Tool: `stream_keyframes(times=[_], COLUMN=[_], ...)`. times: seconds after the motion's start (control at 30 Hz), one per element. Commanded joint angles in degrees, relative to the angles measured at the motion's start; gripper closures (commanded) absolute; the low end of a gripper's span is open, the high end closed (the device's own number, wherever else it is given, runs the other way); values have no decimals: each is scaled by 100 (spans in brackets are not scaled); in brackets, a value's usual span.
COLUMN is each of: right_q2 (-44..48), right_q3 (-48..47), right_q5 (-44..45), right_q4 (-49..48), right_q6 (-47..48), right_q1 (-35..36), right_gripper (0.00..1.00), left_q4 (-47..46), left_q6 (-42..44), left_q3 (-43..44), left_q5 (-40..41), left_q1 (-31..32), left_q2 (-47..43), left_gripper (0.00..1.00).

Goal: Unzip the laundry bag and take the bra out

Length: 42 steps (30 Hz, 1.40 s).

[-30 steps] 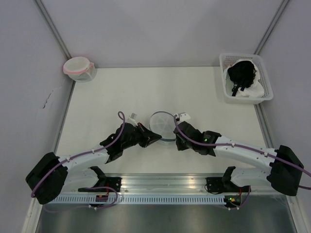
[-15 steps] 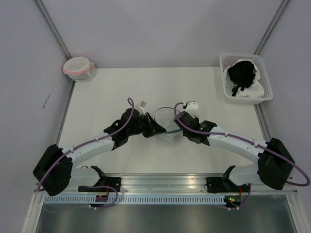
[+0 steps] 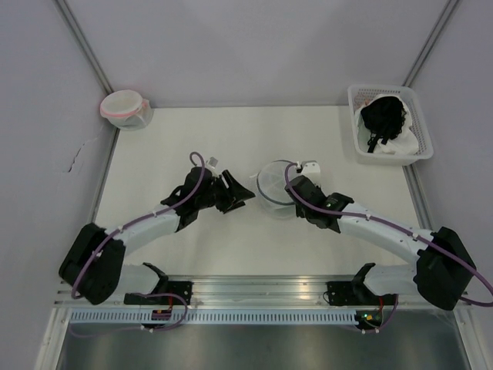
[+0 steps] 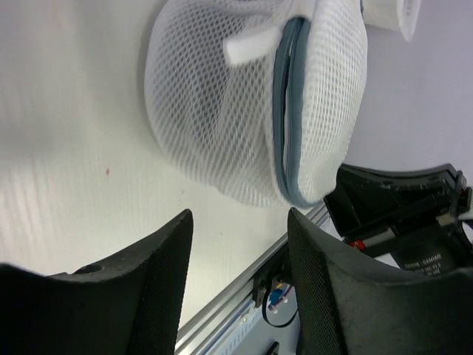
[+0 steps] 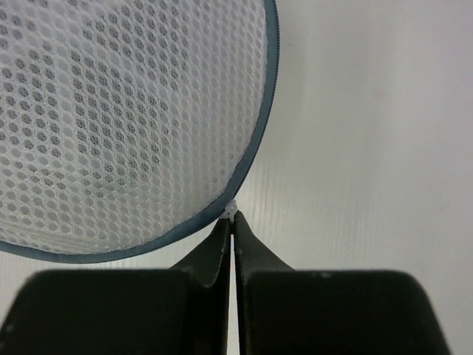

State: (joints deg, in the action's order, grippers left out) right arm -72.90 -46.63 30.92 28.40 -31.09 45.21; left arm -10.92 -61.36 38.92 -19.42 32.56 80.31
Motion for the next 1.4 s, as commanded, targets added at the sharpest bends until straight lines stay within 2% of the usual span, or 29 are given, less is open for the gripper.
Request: stream_keyframes(times=[0.0, 0.03, 0.07, 0.1, 0.23, 0.37, 0.47, 0.6, 0.7, 0.87, 1.0, 1.07, 1.1, 1.17, 1.2, 1.27, 1.3, 1.37], right_q2=[136, 136, 171, 197, 364, 689, 830, 848, 874, 997, 1147, 1217, 1235, 1226, 1217, 1200, 1200, 1182], right_q3=[110, 128, 154, 233, 462, 638, 603, 532, 602, 699, 752, 761, 761, 752, 726, 708, 691, 656], right_q5=[-584, -778, -998, -1252, -2937, -3740, -3821, -4058, -4216, -4348, -4445, -4436, -4428, -4419, -4410, -4367, -4349, -4244], right_q4=[-264, -335, -440, -702, -1362, -1899, -1953, -1952, -1961, -1909, -1909, -1891, -1882, -1865, -1795, -1707, -1663, -1540], right_q6=[182, 208, 313, 358, 499, 534, 552, 595, 630, 666, 674, 675, 683, 683, 692, 692, 701, 719], right_q1=[-3, 5, -3, -4, 5, 14, 5, 14, 14, 23, 32, 40, 40, 32, 32, 32, 32, 32], right_gripper=[99, 99, 99, 99, 99, 100, 100, 100, 100, 100, 100, 99, 100, 99, 100, 100, 99, 100], left_q4=[377, 441, 476, 503, 390, -285, -464, -595, -911, -842, -543, -709, -832, -1104, -1158, -1246, -1246, -1159], left_q6=[-595, -692, -893, -973, -1316, -1658, -1765, -1879, -1994, -1871, -1686, -1773, -1791, -1844, -1853, -1879, -1879, -1862], left_q3=[-549, -674, -788, -954, -1123, -1211, -1088, -982, -1105, -904, -334, -288, -323, -350, -393, -437, -490, -517], left_q5=[989, 1158, 1299, 1405, 1301, 818, 729, 922, 1421, 2187, 1970, 1749, 1679, 1547, 1520, 1520, 1564, 1634], left_q1=[171, 268, 391, 496, 752, 831, 1103, 1376, 1376, 1376, 1376, 1368, 1376, 1376, 1376, 1376, 1376, 1350], left_q2=[-1313, -1586, -2102, -2290, -2617, -2223, -1801, -1493, -1431, -1484, -932, -737, -667, -500, -482, -490, -525, -665], left_gripper=[36, 29, 15, 11, 7, 6, 6, 6, 6, 6, 9, 11, 13, 27, 40, 58, 76, 93])
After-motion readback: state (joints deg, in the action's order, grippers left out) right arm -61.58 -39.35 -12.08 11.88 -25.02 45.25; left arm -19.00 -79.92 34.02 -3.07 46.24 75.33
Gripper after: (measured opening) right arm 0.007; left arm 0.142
